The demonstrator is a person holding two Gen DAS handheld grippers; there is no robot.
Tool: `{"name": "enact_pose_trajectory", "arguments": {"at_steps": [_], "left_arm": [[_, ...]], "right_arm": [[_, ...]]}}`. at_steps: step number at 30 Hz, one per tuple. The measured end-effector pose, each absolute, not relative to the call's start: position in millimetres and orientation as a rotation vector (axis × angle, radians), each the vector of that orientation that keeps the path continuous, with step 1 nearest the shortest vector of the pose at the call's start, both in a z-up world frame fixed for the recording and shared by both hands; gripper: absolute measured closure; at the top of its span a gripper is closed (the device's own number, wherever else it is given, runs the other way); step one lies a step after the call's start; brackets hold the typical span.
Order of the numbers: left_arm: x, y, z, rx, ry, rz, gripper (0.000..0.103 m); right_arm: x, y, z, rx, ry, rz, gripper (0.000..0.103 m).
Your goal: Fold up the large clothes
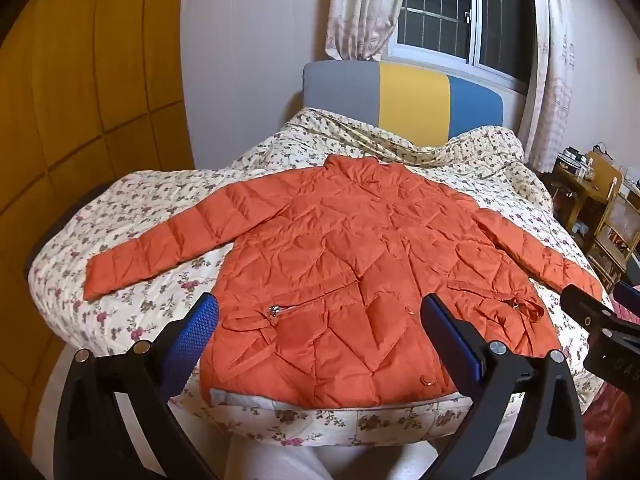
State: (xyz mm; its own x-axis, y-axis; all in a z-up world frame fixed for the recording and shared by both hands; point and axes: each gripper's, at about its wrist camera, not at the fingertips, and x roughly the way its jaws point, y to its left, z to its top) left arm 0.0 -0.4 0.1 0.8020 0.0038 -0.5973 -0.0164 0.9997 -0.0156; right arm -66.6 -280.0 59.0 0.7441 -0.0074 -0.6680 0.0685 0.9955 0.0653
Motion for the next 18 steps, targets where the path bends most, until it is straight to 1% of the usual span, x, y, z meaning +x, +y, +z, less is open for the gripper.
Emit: {"name": "enact_pose_trajectory", "arguments": {"at_steps": [9,12,14,18], "left_arm": [[-1,1,2,-0.009,0.616,0.026,0.003],[-4,-8,0,-0.003,0.629,0.001,0.003],[-3,-4,1,-0.01,0.63,-0.002,0.003],[-4,-4,3,-0.016,0.632,-0.011,0.003]], "right_arm": [[-68,-277,59,0.054,0.73,-0.055,0.002],[-76,-253,56,0.045,0.728,-0.056,0.002],[-65,-286,60,0.095,0.748,-0.039,0.002],[-66,-285,60,0.097,0.747,-0.04,0.002]]}}
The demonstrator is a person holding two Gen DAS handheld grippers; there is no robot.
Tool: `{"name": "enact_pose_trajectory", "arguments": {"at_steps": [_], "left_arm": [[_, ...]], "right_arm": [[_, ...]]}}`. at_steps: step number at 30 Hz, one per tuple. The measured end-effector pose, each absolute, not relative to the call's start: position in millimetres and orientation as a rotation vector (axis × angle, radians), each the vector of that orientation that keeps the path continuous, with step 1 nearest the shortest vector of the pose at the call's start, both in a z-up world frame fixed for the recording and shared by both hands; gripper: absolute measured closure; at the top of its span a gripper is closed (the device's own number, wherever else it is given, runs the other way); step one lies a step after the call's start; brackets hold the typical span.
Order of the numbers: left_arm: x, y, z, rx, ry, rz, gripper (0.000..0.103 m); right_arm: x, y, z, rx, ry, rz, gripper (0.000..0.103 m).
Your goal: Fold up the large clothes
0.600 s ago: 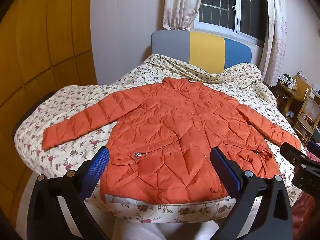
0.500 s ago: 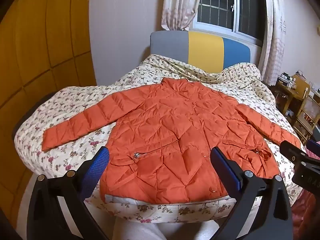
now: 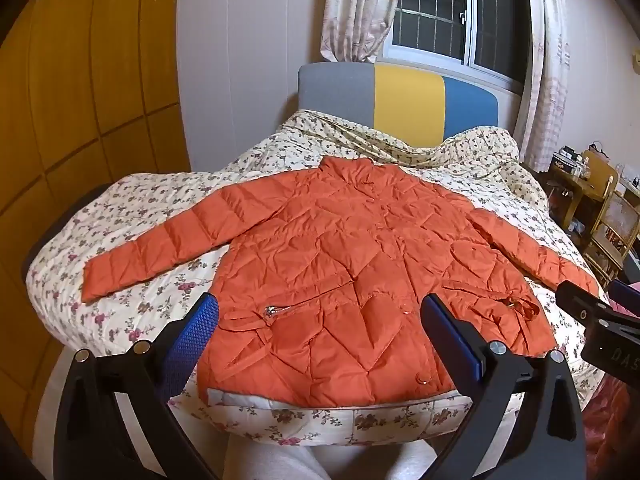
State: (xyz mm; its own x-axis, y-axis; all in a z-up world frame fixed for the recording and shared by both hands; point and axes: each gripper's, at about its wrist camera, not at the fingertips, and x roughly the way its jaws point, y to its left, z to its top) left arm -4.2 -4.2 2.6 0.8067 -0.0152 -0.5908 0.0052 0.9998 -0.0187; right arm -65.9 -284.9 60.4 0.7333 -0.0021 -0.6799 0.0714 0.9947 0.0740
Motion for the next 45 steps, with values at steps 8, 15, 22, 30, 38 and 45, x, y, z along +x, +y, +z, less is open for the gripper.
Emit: {"name": "enact_pose_trajectory", "arguments": {"at_steps": [8,15,22,30,38,45], "left_arm": [[-4,-4,2,-0.023,0.635,-0.008,0.003],[-4,-3,1,-0.021,0.635,-0.009,0.003],[-4,-3,0,-0.023,0.636,-0.009,0.003],[-4,-3,-2,-0.026,0.636,-0.009,0.003],[-4,-3,-3,-0.025,0.637,-0.011,0.003],[-5,-5,-4,-0.027,0.643,-0.016,0.003]], "right_arm": [[-64,-283,62,0.1,0.758,-0.039,0.002],[-61,-284,58,0.101,0.77,-0.033,0.002],[-60,-284,56,0.103,0.779,-0.03,0.002],[-59,-284,53,0.106,0.784,-0.026,0.002],[-58,-285,52,0.105,0.786,-0.025,0.002],[-59,-285,51,0.1,0.784,-0.025,0.002]]}}
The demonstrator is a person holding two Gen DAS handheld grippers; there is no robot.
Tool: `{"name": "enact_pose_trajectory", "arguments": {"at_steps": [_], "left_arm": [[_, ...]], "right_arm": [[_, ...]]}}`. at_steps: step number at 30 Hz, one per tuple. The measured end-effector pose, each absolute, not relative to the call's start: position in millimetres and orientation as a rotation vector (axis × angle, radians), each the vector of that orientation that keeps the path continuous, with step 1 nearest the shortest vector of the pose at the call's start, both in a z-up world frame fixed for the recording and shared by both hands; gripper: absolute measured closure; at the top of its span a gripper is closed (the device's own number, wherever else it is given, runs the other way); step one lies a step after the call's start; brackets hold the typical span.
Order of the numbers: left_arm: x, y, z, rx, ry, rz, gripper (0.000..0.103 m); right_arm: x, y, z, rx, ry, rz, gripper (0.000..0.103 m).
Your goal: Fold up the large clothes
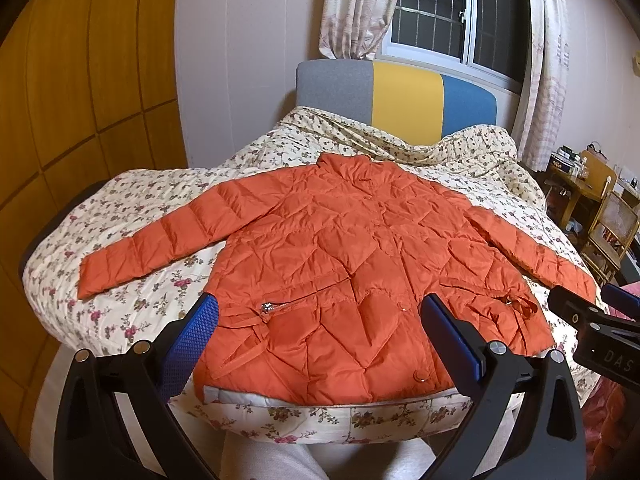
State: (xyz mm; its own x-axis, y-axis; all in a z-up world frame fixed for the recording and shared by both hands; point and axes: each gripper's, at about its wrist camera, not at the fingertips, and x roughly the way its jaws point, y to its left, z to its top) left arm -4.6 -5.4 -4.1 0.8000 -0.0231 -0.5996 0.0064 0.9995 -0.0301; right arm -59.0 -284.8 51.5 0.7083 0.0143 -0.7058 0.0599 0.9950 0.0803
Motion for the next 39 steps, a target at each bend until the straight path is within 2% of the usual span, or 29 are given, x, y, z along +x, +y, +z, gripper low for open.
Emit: {"name": "enact_pose_trajectory", "arguments": {"at_steps": [31,39], "left_arm": [[-4,-5,-9,-0.027,0.662,-0.026,0.003],[6,-3,-22,-0.019,0.7,-0.025,0.003]], "right_arm": [[-58,-288,50,0.099,0.792,-0.03,0.002],[-47,-299,35,0.139,0.805,-0.037,0.002]]}}
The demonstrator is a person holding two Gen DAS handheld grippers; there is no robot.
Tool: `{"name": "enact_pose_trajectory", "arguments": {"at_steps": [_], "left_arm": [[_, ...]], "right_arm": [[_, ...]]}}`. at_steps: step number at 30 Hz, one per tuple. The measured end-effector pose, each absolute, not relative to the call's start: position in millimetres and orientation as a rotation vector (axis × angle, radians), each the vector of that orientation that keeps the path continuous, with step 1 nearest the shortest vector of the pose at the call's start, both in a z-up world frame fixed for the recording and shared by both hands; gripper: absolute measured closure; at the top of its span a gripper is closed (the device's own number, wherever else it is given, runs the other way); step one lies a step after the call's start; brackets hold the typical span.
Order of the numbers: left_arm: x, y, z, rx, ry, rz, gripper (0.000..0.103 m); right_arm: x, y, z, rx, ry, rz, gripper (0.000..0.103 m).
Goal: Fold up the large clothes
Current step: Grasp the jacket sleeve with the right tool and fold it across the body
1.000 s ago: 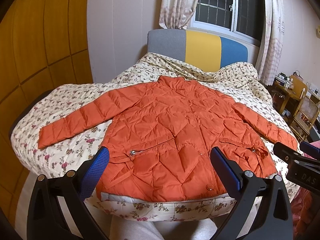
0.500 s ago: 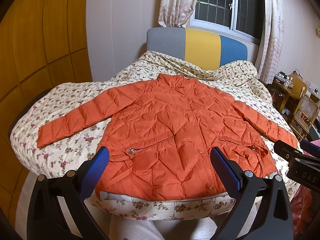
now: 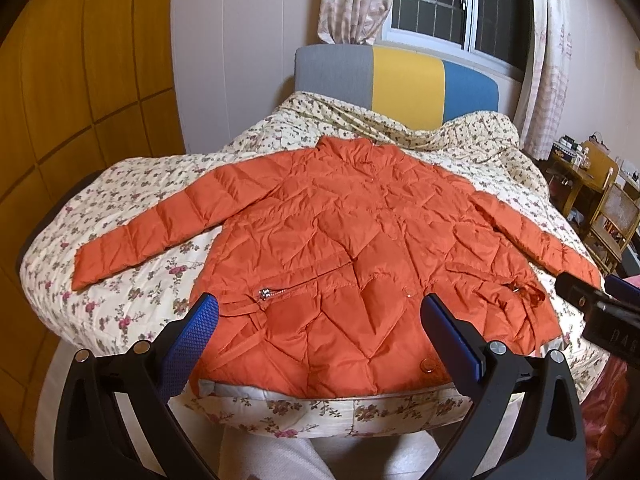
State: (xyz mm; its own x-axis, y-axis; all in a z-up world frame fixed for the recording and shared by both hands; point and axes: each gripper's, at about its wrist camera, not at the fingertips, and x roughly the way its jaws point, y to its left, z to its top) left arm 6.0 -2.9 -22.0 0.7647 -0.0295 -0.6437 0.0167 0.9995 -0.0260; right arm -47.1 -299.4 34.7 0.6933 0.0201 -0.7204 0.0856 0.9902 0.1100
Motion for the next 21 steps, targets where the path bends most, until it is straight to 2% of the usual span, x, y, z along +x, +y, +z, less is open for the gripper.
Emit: {"name": "enact_pose_trajectory", "arguments": {"at_steps": [5,10,16,21], "left_arm": [[19,3,-44,-0.035,0.747,-0.047,0.003],[33,14,-73,-0.088,0.804,-0.076,0.003],[70,29,-102,-0.088,0.883,-0.015,0.003],[112,37,-107,-0.055,0.89,0.046,0.003]], "right_arm": [[-25,-325,4,0.329,0.804,0.121,0.002],[2,-353,-43,0.404,0.922,0.096,0.002],[27,-418,-76,0.526,0.893,-0.06,0.002],[57,-484,-102,0.772,0.872,-0.122,0.003]]}}
